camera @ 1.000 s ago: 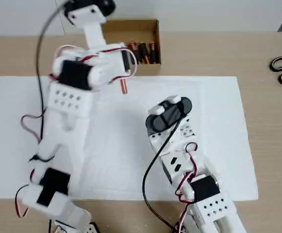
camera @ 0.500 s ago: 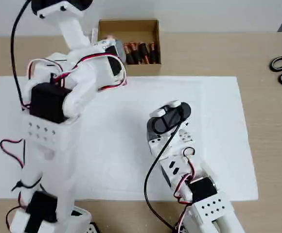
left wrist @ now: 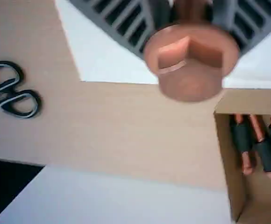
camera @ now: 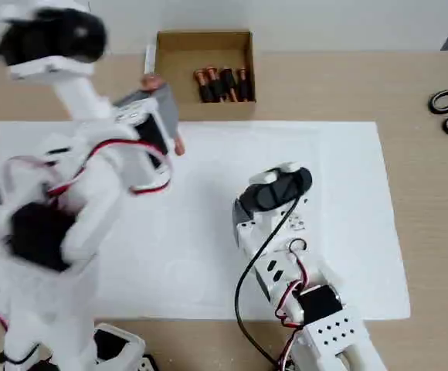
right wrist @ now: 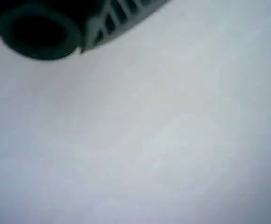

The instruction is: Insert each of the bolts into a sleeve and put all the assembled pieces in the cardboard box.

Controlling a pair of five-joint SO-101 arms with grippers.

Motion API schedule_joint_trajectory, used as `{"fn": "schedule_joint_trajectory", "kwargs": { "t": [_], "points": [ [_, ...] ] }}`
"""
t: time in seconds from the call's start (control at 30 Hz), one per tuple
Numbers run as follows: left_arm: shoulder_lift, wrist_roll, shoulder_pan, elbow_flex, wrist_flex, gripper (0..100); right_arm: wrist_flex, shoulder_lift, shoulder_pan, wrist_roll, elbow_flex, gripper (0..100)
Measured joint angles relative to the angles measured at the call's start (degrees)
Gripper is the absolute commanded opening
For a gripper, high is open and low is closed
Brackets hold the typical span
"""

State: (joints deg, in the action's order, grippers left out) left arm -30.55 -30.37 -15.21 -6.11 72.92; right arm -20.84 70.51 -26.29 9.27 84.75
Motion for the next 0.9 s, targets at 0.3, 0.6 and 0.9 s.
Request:
{"fn": "schedule_joint_trajectory", "kwargs": {
  "t": [0.3,0.6,0.9],
  "points": [
    [0.53,0.0,-0.44,31.21,-30.51,1,2.9,0.0,0.09,0.97,1.41,0.4],
    [-1.32,0.0,-8.09,39.91,-36.31,1,3.43,0.0,-5.27,1.14,1.41,0.4],
    [-1.49,0.0,-9.05,43.16,-36.4,1,13.27,0.0,-5.45,-2.64,4.84,0.4]
  ]
}}
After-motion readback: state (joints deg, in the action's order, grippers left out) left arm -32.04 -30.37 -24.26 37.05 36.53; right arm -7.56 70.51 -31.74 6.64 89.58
